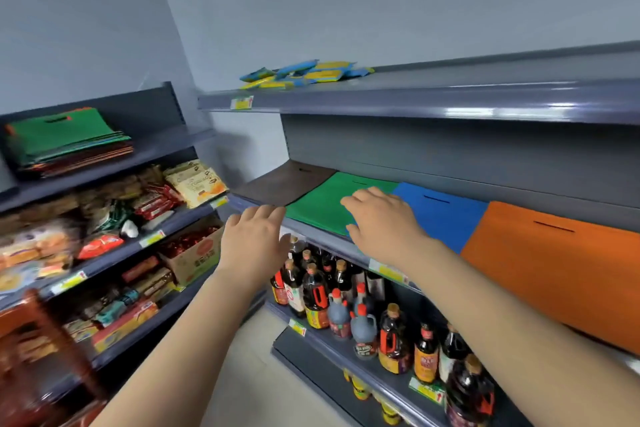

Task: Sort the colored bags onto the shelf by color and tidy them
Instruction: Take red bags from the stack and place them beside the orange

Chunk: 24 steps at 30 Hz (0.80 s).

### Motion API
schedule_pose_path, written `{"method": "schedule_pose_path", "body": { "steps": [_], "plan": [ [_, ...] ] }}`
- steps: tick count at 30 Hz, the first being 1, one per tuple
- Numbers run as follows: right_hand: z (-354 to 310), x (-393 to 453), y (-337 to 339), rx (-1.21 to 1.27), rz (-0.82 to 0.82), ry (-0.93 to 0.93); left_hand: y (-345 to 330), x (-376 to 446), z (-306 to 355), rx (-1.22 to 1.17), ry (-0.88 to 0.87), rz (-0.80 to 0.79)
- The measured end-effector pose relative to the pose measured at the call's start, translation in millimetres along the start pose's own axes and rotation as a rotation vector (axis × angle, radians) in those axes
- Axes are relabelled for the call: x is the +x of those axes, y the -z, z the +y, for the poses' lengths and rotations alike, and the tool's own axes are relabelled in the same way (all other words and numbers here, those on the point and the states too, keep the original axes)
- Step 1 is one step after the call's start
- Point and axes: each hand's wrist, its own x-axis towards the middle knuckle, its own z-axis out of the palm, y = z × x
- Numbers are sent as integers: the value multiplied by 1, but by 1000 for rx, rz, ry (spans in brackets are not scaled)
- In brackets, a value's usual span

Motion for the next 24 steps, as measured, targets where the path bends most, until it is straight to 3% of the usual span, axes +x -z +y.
{"method": "schedule_pose_path", "body": {
  "steps": [10, 24],
  "plan": [
    [-143, 138, -28, 60, 58, 183, -6, 2, -186, 123, 189, -19],
    [-251, 313, -77, 196, 68, 412, -47, 63, -343, 235, 428, -103]
  ]
}}
